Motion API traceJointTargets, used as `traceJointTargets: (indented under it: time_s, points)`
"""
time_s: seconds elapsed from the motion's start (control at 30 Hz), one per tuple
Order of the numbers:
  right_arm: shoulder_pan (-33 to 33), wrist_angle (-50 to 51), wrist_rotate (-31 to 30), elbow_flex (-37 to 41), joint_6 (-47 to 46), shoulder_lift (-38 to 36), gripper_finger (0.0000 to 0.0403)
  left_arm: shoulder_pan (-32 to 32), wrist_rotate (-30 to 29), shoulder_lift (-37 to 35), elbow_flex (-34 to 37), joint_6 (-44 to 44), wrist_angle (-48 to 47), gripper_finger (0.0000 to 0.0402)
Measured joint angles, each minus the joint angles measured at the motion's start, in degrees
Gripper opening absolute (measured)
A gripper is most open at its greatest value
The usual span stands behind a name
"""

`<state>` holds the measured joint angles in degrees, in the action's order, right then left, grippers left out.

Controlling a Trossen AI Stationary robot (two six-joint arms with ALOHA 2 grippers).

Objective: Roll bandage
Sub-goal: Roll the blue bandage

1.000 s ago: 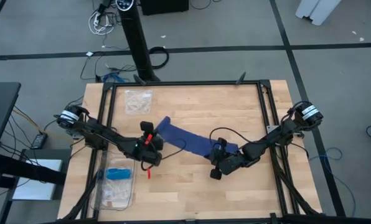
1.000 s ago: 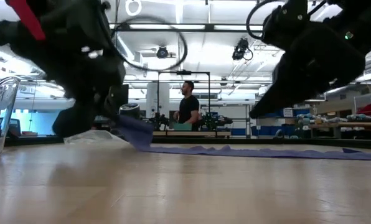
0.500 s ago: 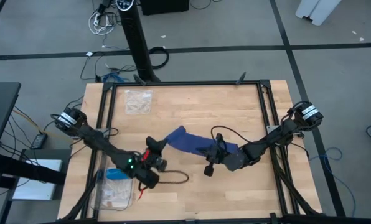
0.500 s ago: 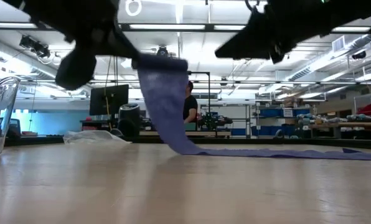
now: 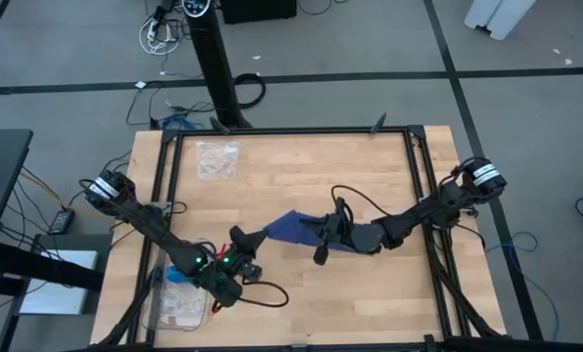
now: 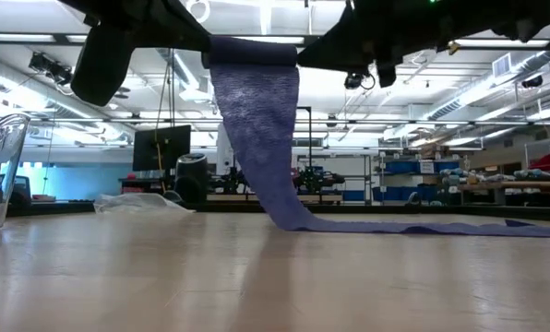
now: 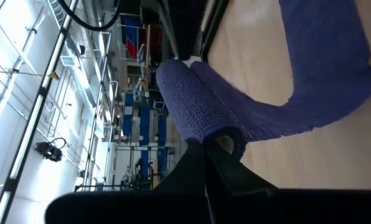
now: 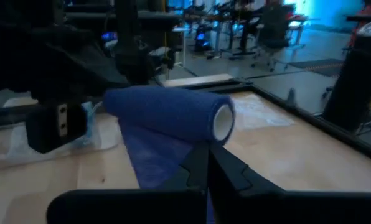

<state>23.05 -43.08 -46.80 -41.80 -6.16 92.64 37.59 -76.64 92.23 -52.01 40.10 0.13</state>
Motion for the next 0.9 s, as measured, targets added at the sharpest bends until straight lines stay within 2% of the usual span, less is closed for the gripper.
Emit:
traceJointTargets:
  time_s: [0.1, 0.2, 0.47, 0.77, 0.9]
  points:
    - [1.1, -1.8, -8.2, 0.0, 2.8, 0.0, 0.0002, 0.3, 0.0, 0.0, 0.0, 0.0, 0.3, 0.0001]
    - [1.3, -2.8, -8.2, 0.0, 4.5, 0.0, 0.0002, 0.4, 0.7, 0.0, 0.0, 0.1, 0.6, 0.0001]
    - [-1.8, -2.8, 7.1, 0.0, 1.7, 0.0, 0.0001, 0.6, 2.2, 0.0, 0.1, 0.9, 3.0, 0.0001]
    - [-2.0, 3.1, 14.3, 0.2, -0.2, -0.2, 0.0003, 0.7, 2.2, 0.0, 0.2, -1.1, 2.9, 0.0001]
    - [-1.2, 7.5, 22.0, 0.3, -0.3, 0.2, 0.0004, 0.5, 1.0, -0.2, 0.0, -1.8, 3.9, 0.0]
